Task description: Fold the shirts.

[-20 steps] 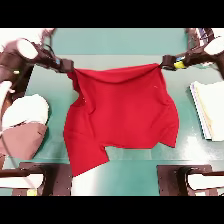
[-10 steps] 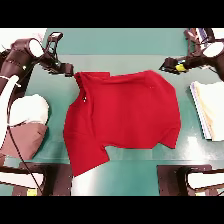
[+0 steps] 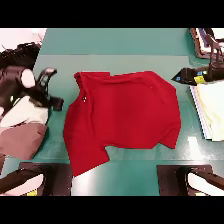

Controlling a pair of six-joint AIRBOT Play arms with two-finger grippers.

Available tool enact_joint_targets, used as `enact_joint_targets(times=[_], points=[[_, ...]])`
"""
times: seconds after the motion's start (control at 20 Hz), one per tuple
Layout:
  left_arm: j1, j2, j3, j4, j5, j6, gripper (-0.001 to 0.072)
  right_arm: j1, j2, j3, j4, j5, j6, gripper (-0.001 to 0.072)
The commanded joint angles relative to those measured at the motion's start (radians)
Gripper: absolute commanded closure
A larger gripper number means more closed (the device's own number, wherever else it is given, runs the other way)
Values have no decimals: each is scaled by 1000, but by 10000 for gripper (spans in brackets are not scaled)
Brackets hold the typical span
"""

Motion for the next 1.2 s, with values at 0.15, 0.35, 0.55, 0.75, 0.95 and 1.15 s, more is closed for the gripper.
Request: enact_joint_targets(times=[0.15,0.35,0.55,0.75,0.95,1.15], points=[[-1,183,-353,-217,87,-69,103,-3,173,-159,1,-31,-3,338],[-1,183,-444,-259,190,-70,104,-3,212,-179,1,-27,-3,338],[-1,183,-467,-261,259,-92,104,-3,223,-179,1,-25,-2,340],[-1,185,-455,-281,268,-95,114,-4,223,-179,-14,28,-2,339],[-1,185,-397,-282,241,-94,669,-71,224,-215,-61,175,-2,339],[-1,185,-319,-282,196,-84,678,-273,224,-418,-62,301,-2,315]])
